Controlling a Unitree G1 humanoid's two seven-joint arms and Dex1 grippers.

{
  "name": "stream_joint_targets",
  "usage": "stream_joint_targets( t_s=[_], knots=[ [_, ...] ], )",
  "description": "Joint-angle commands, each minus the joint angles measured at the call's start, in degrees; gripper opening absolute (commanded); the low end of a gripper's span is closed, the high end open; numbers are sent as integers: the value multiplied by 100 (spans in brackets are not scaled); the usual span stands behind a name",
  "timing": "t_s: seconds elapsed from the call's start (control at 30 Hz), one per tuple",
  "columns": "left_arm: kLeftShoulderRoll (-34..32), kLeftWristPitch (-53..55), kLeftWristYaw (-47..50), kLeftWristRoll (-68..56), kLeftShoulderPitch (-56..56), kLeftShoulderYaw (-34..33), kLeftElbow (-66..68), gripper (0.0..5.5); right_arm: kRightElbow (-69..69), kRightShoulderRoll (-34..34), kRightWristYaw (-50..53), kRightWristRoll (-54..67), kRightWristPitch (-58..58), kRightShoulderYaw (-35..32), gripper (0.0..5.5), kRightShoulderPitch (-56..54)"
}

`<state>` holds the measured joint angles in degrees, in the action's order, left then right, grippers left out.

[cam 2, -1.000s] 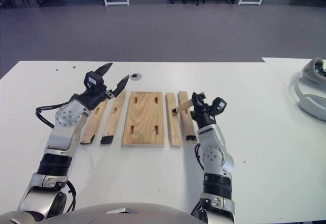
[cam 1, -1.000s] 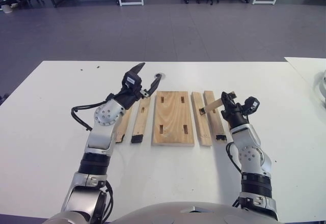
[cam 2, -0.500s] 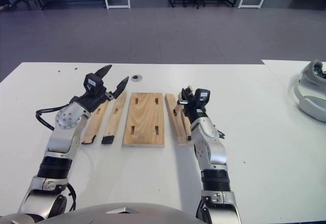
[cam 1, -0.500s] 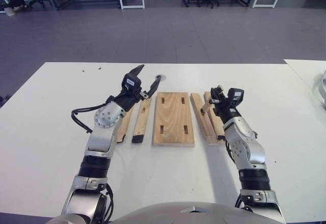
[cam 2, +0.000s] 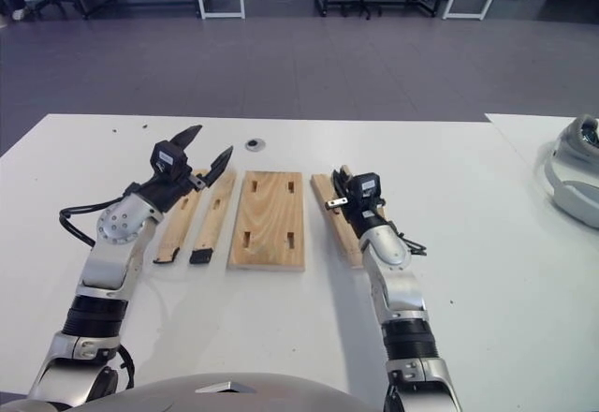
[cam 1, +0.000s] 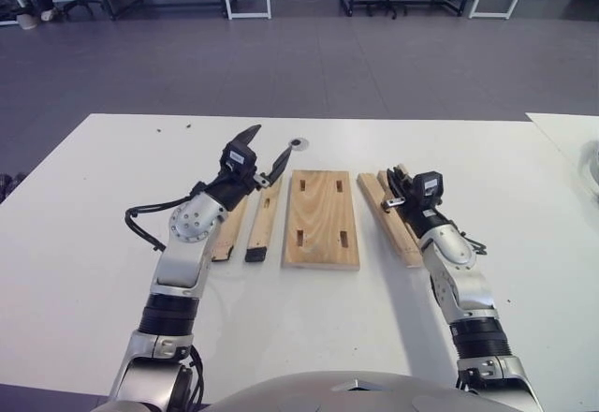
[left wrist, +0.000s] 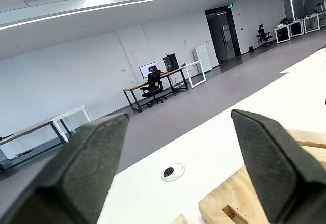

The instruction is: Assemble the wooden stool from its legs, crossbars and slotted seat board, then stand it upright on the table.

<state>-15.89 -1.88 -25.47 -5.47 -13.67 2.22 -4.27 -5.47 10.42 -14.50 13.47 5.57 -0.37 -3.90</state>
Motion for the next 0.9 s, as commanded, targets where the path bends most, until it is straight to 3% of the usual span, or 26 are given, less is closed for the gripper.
stream_joint_targets(
  t_s=[0.03, 0.4, 0.67, 0.9],
  knots=[
    [-28, 44, 63, 60, -70, -4, -14, 370, 261, -43, 12, 279, 598, -205, 137, -49],
    [-28, 85, 108, 44, 30, 7, -124, 370, 2011, 385, 181, 449, 3459, -106, 350, 584],
    [-39, 31, 128, 114, 51, 67, -75, 370, 2312, 491, 257, 283, 4197, 133, 498, 780],
    [7, -11, 145, 165, 16, 91, -10, 370, 1785, 737, 298, -191, 3921, 195, 498, 467]
  ],
)
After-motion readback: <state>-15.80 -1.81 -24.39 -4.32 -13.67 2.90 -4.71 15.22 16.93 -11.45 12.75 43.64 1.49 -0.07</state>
